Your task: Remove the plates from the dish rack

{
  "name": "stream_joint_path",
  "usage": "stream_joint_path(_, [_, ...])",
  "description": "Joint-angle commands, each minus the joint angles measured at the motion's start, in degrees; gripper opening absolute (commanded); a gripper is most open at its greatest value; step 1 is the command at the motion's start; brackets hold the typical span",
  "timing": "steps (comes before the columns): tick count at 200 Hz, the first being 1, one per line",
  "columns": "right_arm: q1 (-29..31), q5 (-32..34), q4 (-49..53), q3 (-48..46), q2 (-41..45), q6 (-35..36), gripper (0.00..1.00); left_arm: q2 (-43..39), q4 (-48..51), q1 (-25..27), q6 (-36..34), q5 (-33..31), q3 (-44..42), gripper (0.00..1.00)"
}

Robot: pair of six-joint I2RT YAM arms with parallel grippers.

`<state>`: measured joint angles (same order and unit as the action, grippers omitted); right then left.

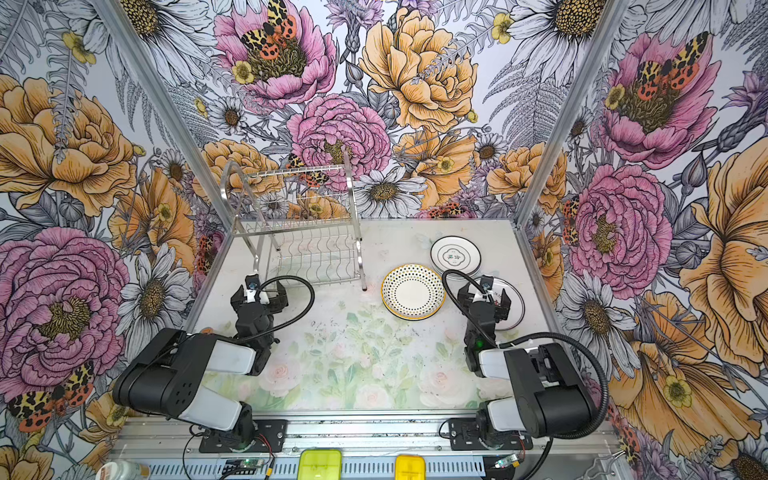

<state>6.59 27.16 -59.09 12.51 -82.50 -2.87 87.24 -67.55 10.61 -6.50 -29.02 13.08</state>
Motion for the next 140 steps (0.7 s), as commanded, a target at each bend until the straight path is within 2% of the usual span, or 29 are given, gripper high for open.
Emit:
stream_joint_path(1, [-0.5,-5.7,-10.1,-0.7,-3.9,1.2,1.0,1.3,-9.1,-0.3,-0.9,2.0,-1.9,0.99])
stream_joint_path(29, [-0.7,-6.0,-13.1,-0.2,-7.4,1.9,1.0,2.8,-13.3,0.5,-1.7,1.6,-3.3,0.99])
stream_joint_path(72, [-0.9,-6.6,-13.6,-0.8,-7.1,1.4,1.0,2.8,-13.5,1.1,-2.5,2.1,-3.6,0.99])
stream_joint_path(109, [-0.5,-5.7,-12.7,-0.5,-6.9,1.6,0.99,4.1,-13.5,-1.9,-0.9,9.9,-4.2,0.99])
stream_joint_path(140, [-0.4,-5.5,-12.7,-0.3,-7.1,1.8,1.0,5.2,-13.5,-2.1,-0.9,9.7,-3.5,0.99])
